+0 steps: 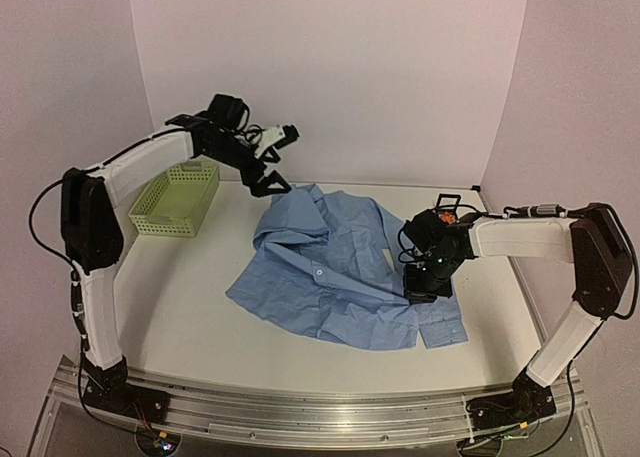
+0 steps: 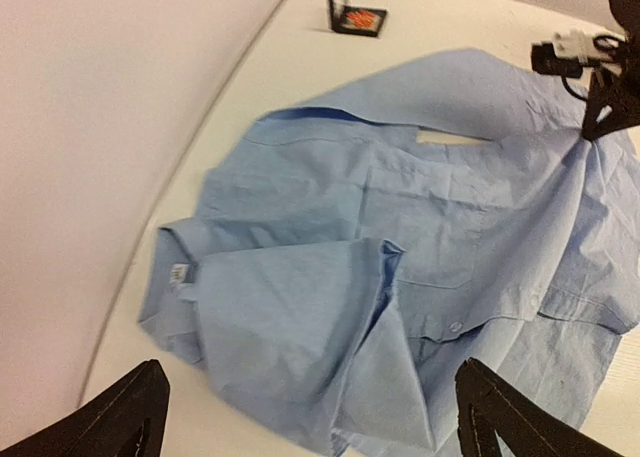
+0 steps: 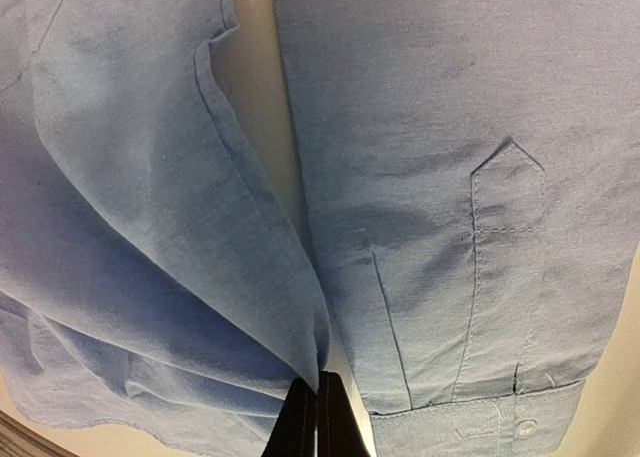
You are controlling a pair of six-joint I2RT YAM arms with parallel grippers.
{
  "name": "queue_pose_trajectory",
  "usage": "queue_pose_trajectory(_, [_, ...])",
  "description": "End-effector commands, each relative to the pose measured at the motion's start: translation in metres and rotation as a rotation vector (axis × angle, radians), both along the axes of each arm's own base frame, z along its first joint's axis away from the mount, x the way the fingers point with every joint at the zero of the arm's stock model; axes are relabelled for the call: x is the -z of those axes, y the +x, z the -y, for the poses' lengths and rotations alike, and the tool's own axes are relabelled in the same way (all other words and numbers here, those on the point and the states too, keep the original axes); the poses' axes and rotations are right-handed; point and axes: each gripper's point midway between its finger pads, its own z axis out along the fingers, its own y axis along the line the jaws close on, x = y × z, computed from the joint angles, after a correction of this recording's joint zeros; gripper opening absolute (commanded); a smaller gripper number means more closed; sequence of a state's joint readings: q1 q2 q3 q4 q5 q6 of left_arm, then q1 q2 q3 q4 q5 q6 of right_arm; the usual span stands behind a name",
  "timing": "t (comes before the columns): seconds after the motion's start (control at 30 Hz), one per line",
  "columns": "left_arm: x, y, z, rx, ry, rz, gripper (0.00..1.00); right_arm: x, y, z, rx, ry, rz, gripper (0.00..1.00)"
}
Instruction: Pin the brooch onto the clothing
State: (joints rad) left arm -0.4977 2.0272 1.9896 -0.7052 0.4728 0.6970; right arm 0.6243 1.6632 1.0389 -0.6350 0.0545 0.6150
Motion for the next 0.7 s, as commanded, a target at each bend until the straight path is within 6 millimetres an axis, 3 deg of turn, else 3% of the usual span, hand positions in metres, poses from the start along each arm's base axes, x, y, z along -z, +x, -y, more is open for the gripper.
queue_pose_trajectory(0.0, [0.033,0.002,-0.067,-0.151,0.038,-0.045,0.9,-0.006,0.007,-0.006,-0.02,0.005,0.012,0.0])
queue_pose_trajectory(0.1, [0.095,-0.002,-0.094,-0.229,0.173,-0.037,0.71,-0.006,0.008,-0.007,-0.025,0.005,0.011,0.0])
queue_pose_trajectory(0.17, [0.119,-0.004,-0.1,-0.249,0.201,-0.056,0.69,-0.005,0.008,-0.007,-0.027,0.005,0.01,0.0])
queue_pose_trajectory(0.43, [0.17,0.018,-0.091,-0.338,0.212,-0.143,0.8,-0.008,0.009,-0.008,-0.027,0.011,0.019,0.0])
queue_pose_trajectory(0.67, [0.186,0.049,-0.087,-0.417,0.215,-0.114,0.66,-0.014,0.009,-0.007,-0.023,0.017,0.033,0.0])
